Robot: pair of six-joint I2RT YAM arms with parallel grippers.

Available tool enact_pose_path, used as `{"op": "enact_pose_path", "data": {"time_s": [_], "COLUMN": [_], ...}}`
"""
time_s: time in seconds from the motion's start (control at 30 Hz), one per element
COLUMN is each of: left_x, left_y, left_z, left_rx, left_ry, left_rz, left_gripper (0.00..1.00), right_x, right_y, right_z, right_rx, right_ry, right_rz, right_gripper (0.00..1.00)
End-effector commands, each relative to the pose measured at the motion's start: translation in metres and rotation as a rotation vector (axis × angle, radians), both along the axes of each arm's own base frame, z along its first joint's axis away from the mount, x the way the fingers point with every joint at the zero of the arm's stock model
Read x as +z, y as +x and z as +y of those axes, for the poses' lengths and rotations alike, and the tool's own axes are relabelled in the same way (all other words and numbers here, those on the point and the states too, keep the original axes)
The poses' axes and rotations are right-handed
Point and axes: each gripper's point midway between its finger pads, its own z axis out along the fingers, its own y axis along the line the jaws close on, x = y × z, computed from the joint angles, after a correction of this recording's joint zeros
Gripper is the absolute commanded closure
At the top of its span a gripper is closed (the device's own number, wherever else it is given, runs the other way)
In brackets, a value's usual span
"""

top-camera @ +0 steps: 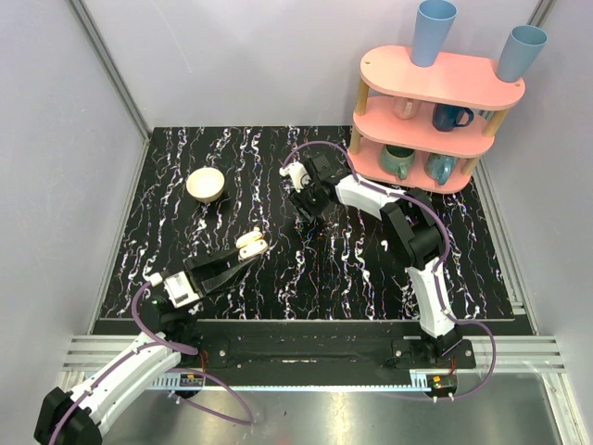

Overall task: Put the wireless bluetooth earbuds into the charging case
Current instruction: Pick up the right earbud from the center of the board.

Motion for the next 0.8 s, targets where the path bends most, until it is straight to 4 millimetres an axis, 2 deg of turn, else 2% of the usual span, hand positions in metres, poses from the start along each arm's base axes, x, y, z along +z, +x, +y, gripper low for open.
{"op": "enact_pose_path", "data": {"time_s": [0.0, 0.17, 0.23, 0.77], "left_x": [-0.008, -0.008, -0.009, -0.009], "left_y": [-0.001, -0.001, -0.001, 0.0], "left_z": [0.001, 0.001, 0.001, 0.001], "left_rx": [-0.002, -0.003, -0.004, -0.004], "left_ry": [-0.009, -0.009, -0.009, -0.008], "left_rz": [0.006, 0.006, 0.009, 0.012], "left_gripper": [1.0, 1.0, 1.0, 1.0], "right_x": [0.009, 0.004, 0.004, -0.002], "right_y": [0.007, 0.005, 0.004, 0.001], "right_z": [0.015, 0.015, 0.015, 0.009], "right_rx": [0.022, 0.018, 0.016, 0.011], "right_ry": [0.022, 0.016, 0.015, -0.02], "right_rz": [-0.04, -0.029, -0.029, -0.006], "right_gripper": [0.48, 0.51, 0.57, 0.57]}}
